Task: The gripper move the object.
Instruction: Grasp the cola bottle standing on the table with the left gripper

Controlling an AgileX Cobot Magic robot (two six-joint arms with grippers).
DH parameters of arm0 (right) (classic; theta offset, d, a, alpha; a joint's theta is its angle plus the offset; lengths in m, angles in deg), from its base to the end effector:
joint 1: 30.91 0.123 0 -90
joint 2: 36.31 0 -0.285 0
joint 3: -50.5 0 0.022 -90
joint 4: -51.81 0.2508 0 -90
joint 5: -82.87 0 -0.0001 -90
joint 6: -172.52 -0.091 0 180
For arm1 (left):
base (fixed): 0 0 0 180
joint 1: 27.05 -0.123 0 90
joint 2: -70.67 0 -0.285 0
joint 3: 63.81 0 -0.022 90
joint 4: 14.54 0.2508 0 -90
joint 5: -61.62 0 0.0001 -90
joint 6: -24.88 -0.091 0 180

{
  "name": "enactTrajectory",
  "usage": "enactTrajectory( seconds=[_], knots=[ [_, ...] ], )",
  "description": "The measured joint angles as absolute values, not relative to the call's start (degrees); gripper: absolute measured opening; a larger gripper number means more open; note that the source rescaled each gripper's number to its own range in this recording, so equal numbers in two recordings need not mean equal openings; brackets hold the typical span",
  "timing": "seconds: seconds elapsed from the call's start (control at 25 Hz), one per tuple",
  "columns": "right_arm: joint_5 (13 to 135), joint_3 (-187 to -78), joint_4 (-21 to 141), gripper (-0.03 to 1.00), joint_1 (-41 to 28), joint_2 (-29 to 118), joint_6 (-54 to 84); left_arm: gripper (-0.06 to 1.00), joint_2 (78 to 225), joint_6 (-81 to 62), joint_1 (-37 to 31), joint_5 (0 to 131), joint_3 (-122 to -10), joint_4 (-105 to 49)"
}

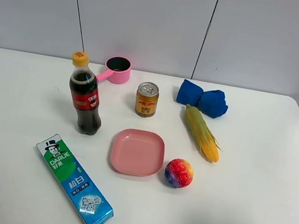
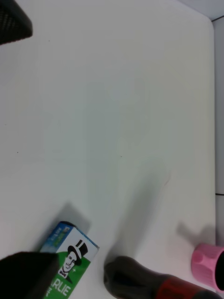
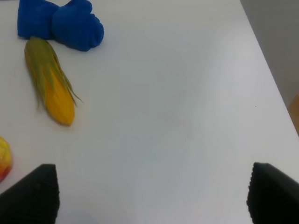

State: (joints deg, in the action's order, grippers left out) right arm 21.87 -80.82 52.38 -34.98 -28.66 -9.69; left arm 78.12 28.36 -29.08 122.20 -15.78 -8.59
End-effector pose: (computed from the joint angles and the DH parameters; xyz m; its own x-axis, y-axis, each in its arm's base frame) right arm -0.0051 0.0012 0.2764 -0.4548 0.0758 -0.8874 0.0831 0.9956 0.0425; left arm -0.0072 0.0080 0.2805 -0.4358 -0.0250 -0.8997 -0.1206 0.9922 0.0309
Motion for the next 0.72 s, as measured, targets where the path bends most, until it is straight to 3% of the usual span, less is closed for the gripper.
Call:
enactTrajectory(
  seconds=[0.72],
  knots=[
    [21.87,-80.82,52.38,1.0,-34.98,-28.66,-9.69,1.0,78.12,28.36,-29.08,122.2,-15.78,-8.59]
  ],
)
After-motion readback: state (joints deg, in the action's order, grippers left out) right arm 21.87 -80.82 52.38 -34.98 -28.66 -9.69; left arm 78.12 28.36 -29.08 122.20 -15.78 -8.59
